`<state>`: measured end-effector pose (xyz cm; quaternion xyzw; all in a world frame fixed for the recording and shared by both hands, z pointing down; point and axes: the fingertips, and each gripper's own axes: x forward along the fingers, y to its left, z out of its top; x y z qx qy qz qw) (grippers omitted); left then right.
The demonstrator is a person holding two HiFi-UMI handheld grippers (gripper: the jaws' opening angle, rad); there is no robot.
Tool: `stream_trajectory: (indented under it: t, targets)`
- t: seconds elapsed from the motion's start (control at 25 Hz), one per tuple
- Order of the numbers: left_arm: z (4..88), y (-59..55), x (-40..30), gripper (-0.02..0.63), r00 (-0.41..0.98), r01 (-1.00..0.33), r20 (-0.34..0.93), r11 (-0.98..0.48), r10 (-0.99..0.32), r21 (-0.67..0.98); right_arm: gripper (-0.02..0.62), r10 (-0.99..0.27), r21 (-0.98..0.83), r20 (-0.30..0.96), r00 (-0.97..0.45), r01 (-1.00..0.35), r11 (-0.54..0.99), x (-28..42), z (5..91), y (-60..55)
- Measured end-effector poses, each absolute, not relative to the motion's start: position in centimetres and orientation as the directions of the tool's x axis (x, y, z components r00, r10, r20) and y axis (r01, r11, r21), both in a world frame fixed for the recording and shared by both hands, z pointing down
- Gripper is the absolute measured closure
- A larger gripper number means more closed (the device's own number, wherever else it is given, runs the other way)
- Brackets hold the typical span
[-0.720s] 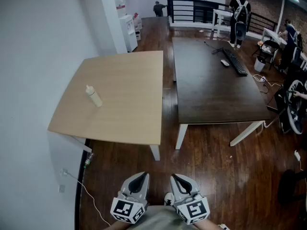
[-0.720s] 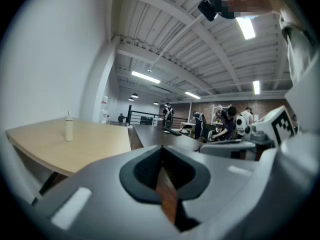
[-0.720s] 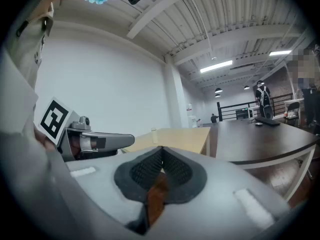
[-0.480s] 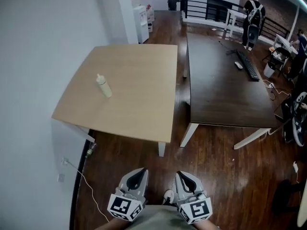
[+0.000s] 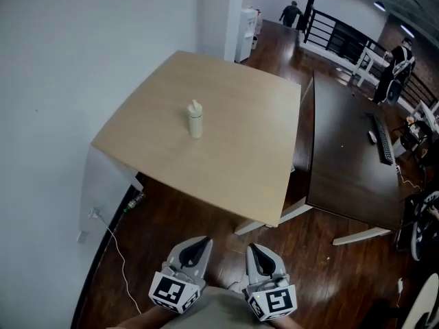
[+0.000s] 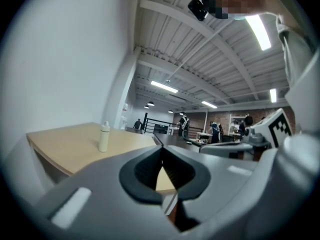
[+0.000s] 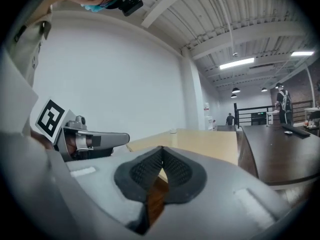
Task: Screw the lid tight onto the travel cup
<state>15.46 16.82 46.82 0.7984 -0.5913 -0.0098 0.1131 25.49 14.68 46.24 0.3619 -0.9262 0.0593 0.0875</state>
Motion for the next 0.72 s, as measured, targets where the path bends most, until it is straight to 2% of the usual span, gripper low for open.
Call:
stream_trajectory:
  t: [0.36, 0.72]
  targets:
    - [46.0, 15.9, 4.1, 0.604, 0.23, -0.958, 0.1, -0.207, -0.968, 0.2, 0.597, -0.626, -0.052, 0.206, -0.752, -0.647, 0.761, 14.6, 45.7, 12.8]
    - [45.9, 14.6, -2.9, 0.604, 0.122, -0.975, 0.096, -0.101, -0.988, 0.2, 0.597, -0.578, -0.054, 0.184, -0.795, -0.595, 0.802, 8.2, 45.8, 10.0]
